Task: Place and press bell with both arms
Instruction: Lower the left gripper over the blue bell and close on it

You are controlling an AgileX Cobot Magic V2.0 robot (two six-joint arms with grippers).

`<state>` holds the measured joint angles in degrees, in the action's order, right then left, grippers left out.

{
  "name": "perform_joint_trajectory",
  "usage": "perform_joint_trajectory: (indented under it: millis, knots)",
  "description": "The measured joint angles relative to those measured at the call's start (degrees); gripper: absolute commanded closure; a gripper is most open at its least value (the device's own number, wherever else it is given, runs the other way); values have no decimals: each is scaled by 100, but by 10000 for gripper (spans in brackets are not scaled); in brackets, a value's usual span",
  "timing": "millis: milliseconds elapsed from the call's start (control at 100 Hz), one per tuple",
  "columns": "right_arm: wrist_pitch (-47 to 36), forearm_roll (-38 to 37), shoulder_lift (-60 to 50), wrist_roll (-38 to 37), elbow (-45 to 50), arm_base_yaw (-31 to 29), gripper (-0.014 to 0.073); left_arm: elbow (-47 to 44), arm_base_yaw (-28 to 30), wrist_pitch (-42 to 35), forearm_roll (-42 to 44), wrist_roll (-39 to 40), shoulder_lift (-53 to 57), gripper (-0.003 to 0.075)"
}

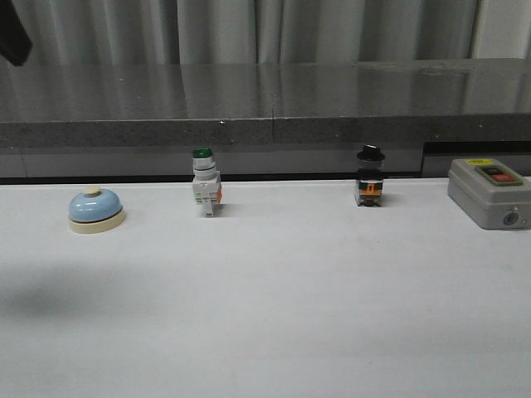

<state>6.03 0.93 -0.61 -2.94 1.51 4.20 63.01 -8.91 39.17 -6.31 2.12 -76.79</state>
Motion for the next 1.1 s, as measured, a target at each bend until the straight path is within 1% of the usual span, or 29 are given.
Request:
perform_joint_trajectory:
  millis: [250, 460, 750, 1100]
  knots:
    - [-9, 0, 0, 0, 0, 0, 654, 1025, -4, -83, 0, 0, -1425, 70]
    - [-9, 0, 0, 0, 0, 0, 654, 1587, -4, -87, 0, -7, -2361, 70]
    - [-9, 0, 0, 0, 0, 0, 654, 1846, -4, -87, 0, -112, -3271, 71]
    - [-9, 0, 0, 0, 0, 0, 654, 1858, -4, -196, -16, -115, -3839, 71]
